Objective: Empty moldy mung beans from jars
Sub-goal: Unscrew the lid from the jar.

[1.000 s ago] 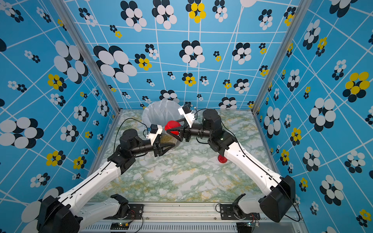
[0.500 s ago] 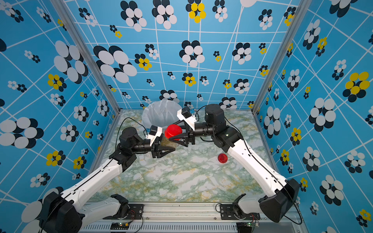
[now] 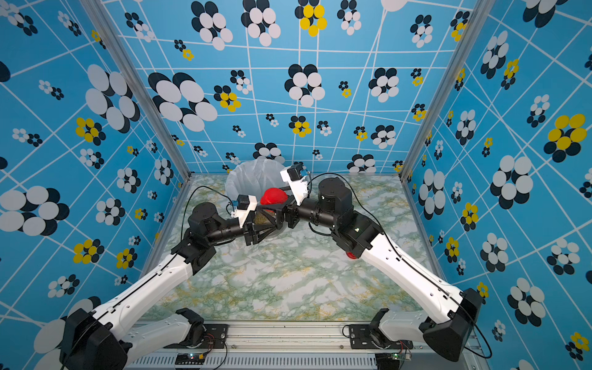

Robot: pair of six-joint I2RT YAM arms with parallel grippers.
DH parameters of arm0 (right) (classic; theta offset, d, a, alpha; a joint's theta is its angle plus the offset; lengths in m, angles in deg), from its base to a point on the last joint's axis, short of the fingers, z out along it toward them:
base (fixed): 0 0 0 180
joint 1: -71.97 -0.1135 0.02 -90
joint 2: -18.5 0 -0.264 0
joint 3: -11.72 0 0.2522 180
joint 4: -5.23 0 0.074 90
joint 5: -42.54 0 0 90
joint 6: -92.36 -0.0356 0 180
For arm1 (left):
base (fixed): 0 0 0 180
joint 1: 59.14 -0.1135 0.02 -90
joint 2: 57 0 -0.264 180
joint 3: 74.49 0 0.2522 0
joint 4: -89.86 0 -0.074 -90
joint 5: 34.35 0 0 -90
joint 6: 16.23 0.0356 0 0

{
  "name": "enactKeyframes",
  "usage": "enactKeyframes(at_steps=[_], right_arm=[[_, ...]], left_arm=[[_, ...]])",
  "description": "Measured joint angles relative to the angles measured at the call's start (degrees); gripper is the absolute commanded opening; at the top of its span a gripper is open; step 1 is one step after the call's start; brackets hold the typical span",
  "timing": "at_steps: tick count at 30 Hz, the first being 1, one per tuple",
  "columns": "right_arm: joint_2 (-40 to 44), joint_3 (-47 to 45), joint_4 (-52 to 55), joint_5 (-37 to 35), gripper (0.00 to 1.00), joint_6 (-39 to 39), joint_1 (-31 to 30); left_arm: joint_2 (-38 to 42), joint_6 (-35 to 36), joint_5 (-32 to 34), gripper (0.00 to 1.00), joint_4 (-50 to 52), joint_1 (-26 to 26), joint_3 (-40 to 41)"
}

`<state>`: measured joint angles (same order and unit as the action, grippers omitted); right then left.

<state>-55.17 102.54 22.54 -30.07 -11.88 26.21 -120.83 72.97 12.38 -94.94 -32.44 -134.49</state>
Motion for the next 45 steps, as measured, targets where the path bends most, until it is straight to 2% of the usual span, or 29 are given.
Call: enactKeyframes(at_steps=[2,5,6,9,12,15,19,23,28,33,35,38,39,45], right_arm=[[0.0,-1.1,-1.8,-2.5,0.91,-1.4,-0.3],[-0.2,-2.6,-4.0,-6.1,0.63,-3.3,-0.3],[-0.5,-2.6,-4.3,-6.8,0.57,-3.7,-0.3],[-1.2,-2.6,-4.8,-7.5,0.55,-4.5,-0.3],[-2.1,-2.0,-4.7,-7.5,0.43,-4.7,-0.3],[-2.4,-1.8,-4.7,-6.9,0.43,-4.4,0.0],[-3.1,-1.8,-4.5,0.0,0.4,-4.2,2.9],[-3.8,-1.8,-3.8,9.9,0.42,-2.0,6.2],[-3.7,-0.5,-2.3,23.1,0.43,6.5,8.7],[-3.4,2.1,4.2,33.1,0.57,17.4,10.5],[-3.4,3.2,6.6,33.5,0.8,19.2,10.6],[-3.2,5.2,10.0,30.5,0.96,17.5,10.6],[-3.0,5.8,10.3,28.6,0.99,16.5,10.6],[0.7,4.4,9.1,14.3,0.99,9.9,10.6]], left_arm=[[0.0,0.0,1.7,0.29,0.6,0.0,0.0],[0.0,0.0,3.3,0.29,1.0,0.1,0.1],[0.0,-0.1,4.0,0.3,1.2,0.2,0.1],[0.0,-0.5,4.9,0.29,1.9,0.3,0.2],[0.0,-1.1,5.4,0.29,2.6,0.2,0.2],[0.2,-1.2,5.6,0.29,2.6,0.2,0.3],[0.7,-1.1,5.8,0.3,2.2,0.1,1.4],[0.9,-1.0,5.1,0.3,2.1,0.0,2.4],[1.6,-0.8,-0.1,0.3,1.6,-0.1,2.4],[1.6,0.3,-6.5,0.3,0.5,-0.1,2.4],[1.6,0.5,-7.5,0.3,0.3,-0.1,2.4],[1.6,0.6,-6.2,0.3,0.7,-0.6,2.4],[1.6,0.7,-5.5,0.29,0.9,-0.9,2.4],[1.6,0.7,-0.8,0.29,1.5,-1.2,2.4]])
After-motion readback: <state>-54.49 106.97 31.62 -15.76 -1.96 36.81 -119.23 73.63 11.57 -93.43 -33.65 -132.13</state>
